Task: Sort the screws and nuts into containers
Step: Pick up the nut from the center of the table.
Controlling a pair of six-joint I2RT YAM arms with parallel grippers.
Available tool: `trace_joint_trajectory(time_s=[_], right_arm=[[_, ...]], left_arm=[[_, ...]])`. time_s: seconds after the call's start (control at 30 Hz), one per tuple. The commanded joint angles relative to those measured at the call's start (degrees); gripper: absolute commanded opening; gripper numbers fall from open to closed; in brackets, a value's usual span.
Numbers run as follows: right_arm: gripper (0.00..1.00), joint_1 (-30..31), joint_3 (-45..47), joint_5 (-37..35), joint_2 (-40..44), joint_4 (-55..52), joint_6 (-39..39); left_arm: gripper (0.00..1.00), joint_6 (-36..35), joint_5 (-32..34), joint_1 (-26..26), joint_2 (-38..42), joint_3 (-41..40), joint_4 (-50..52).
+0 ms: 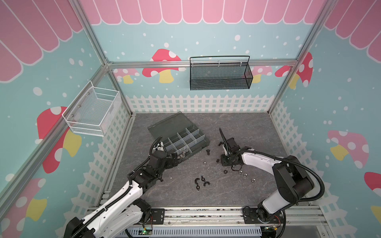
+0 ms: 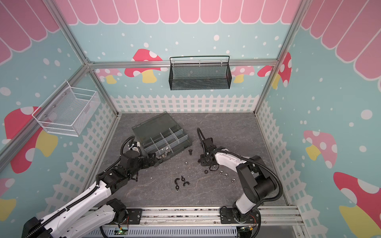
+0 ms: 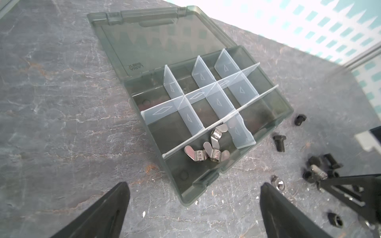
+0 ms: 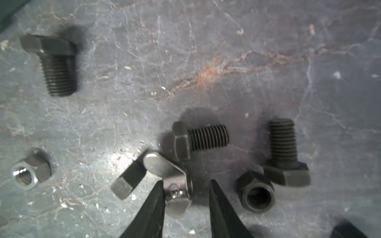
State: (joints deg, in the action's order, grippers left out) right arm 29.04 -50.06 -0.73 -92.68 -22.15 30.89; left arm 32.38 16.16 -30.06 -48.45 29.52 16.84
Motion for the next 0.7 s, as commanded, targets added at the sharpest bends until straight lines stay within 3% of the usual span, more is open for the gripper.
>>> trace_joint_trajectory(time_s=[0.0, 0.3, 0.67], right_arm=[[0.39, 0.38, -1.93, -1.32, -1.79, 0.11, -1.06], [0.34, 0.39, -3.50, -0.49, -4.76, 1.38, -2.17], [0.18, 0.63, -3.71, 0.78, -4.47, 0.19, -2.76]], left_arm=[[1.00, 4.92, 1.81, 0.38, 2.15, -1.84, -3.91], [0.99, 6.42, 5.63, 0.45, 1.40, -1.96, -2.33], [0.99, 8.30, 7.25, 0.62, -0.60, -1.76, -1.77]])
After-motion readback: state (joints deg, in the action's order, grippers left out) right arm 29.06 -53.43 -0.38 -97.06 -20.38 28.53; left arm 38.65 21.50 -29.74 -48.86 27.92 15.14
